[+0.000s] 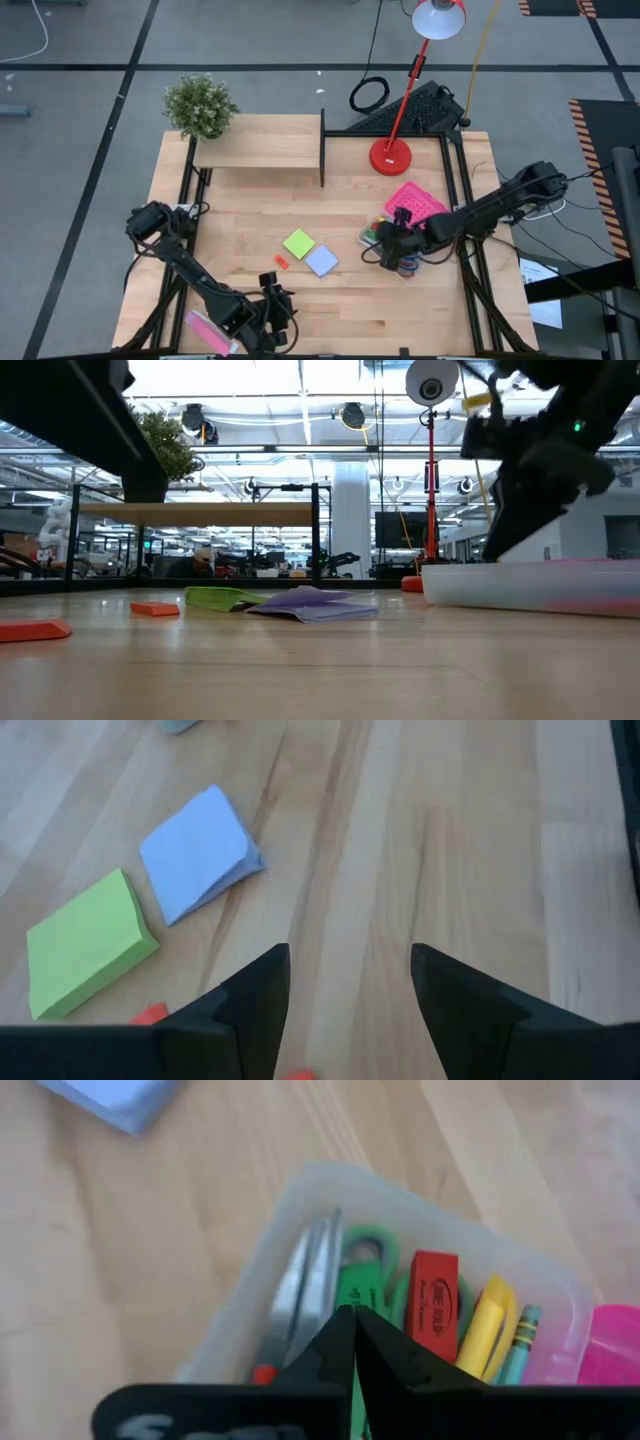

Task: Pack school essentials
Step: Put the green eraser into the pink supply box, then put the bottom orange eraser into the pink supply box

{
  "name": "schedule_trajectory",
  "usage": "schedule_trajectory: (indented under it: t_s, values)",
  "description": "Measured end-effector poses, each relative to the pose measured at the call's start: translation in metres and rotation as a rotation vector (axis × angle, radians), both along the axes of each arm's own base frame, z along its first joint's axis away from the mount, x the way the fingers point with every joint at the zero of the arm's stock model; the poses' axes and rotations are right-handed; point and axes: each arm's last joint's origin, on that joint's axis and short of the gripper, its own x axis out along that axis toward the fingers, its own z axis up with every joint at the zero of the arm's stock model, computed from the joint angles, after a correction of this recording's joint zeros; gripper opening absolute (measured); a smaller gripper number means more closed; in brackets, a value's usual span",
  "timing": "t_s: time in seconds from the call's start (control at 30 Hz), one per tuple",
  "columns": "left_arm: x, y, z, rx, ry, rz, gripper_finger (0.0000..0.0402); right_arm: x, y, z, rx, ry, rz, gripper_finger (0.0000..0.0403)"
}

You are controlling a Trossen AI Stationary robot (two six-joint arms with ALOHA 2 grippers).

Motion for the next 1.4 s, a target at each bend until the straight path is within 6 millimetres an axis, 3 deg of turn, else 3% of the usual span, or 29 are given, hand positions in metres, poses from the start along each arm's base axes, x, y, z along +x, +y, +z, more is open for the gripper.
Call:
schedule_trajectory:
  t_s: [0.23, 0.47, 0.67, 0.93, 1.4]
  values:
    - [-0.018, -0.001, -0.016, 0.000, 0.034, 0.024, 0.0211, -0.009, 0.006, 0.021, 0.042, -0.099, 0.027, 0.0006]
    - [-0.033, 0.012, -0.043, -0.045, 0.071, 0.113, 0.0211, -0.011, 0.001, 0.000, 0.006, -0.035, -0.011, 0.0006]
    - [-0.032, 0.011, -0.044, -0.054, 0.060, 0.106, 0.0211, -0.016, -0.009, -0.020, 0.032, -0.011, -0.061, 0.0006]
    - [-0.028, 0.006, -0.041, -0.068, 0.027, 0.054, 0.0211, -0.019, -0.014, -0.025, 0.045, 0.005, -0.077, 0.0006]
    - [-0.036, 0.007, -0.043, -0.012, 0.076, 0.043, 0.0211, -0.024, -0.011, 0.003, 0.094, -0.122, -0.028, 0.0006]
